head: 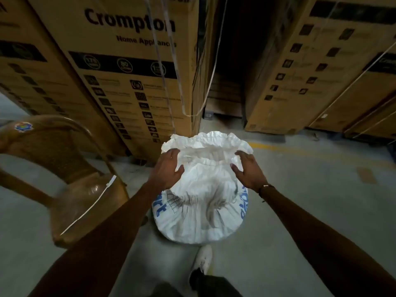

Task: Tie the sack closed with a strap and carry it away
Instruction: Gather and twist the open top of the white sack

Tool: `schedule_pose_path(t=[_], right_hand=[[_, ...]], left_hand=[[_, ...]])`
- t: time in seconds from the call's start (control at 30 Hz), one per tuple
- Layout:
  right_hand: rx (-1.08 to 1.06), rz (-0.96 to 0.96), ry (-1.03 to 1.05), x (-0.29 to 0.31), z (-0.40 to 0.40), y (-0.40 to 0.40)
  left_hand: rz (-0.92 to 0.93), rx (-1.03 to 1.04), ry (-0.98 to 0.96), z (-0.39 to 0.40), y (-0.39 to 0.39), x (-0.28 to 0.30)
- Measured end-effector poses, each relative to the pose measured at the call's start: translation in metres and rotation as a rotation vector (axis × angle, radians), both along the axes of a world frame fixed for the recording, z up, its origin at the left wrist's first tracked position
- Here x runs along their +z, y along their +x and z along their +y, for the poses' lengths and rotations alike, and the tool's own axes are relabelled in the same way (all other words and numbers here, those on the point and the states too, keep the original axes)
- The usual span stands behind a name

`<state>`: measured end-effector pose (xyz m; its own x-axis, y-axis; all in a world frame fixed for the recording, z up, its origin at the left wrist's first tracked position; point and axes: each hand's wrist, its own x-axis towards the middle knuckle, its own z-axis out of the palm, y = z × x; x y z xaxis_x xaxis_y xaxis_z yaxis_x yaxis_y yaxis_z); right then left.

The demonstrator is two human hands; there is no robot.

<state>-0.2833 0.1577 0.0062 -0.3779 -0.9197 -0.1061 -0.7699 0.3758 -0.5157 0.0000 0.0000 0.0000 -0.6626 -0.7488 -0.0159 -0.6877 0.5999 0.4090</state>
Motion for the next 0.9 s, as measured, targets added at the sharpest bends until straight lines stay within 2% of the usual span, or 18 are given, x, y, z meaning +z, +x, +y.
schedule_pose_path(t=[0.2,0.43,0.6,0.77,0.9], right_hand=[[-0.073,-0.073,0.162,-0.044,-0.044,-0.025],[-0.194,-0.190,0.169,-0.104,-0.085,-0.026],[-0.303,-0.271,0.121,-0.127,-0.102,-0.001],[-0.456,-0.357,0.051,-0.121,-0.120,0.031],[-0.699,-0.399,0.132,-0.106,-0.138,0.062]], left_hand=[[-0.110,-0.034,0.157,-0.062,-0.044,-0.060],[-0.310,-0.206,0.297,-0.136,-0.091,-0.136],[-0.449,-0.321,0.446,-0.151,-0.099,-0.171],[-0.346,-0.419,0.634,-0.154,-0.080,-0.168],[-0.245,-0.611,0.678,-0.139,-0.046,-0.147]])
